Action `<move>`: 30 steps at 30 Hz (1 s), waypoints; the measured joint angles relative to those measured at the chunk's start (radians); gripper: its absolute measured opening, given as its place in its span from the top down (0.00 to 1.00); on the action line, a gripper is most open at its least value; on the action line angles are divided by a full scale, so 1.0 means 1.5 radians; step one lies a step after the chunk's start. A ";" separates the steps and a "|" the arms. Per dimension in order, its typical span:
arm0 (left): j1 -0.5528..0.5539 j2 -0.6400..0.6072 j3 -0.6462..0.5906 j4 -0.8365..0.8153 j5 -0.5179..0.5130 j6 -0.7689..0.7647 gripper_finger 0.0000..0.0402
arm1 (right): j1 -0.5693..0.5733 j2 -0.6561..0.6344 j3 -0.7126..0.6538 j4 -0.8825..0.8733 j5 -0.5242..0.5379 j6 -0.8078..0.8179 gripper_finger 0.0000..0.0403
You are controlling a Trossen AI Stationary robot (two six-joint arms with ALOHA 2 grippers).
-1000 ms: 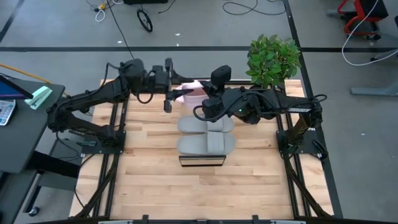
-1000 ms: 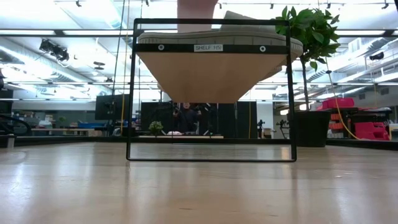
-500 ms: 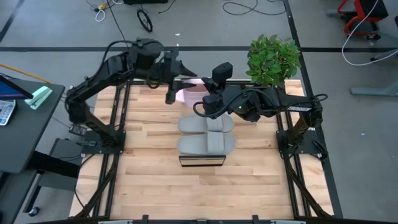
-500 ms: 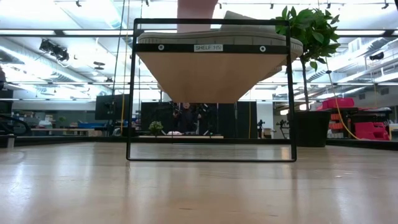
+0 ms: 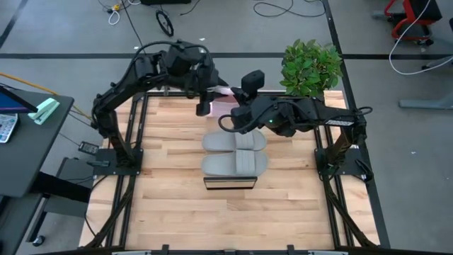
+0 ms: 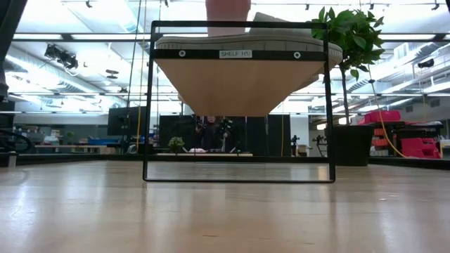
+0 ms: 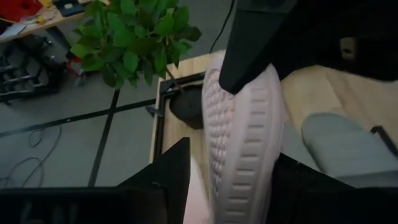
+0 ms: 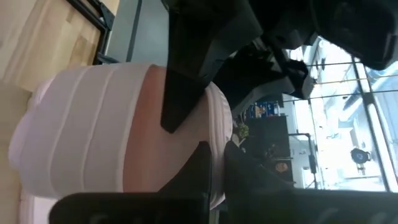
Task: Pick and place slides into the shelf
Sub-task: Put the pink slipper on the shelf
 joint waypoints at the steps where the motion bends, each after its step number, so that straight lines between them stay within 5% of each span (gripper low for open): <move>1: 0.000 0.001 0.006 -0.010 -0.009 0.007 0.61 | -0.001 0.000 0.000 -0.004 -0.004 0.007 0.95; 20: 0.002 -0.003 0.010 -0.052 -0.035 0.027 0.67 | -0.017 0.000 -0.038 0.002 -0.026 0.021 0.95; 24: 0.002 -0.003 0.010 -0.048 -0.035 0.037 0.75 | -0.017 0.000 -0.039 0.013 -0.016 0.027 0.95; 30: 0.002 -0.004 0.010 -0.043 -0.049 0.047 0.88 | -0.016 0.000 -0.040 0.014 0.022 0.044 0.78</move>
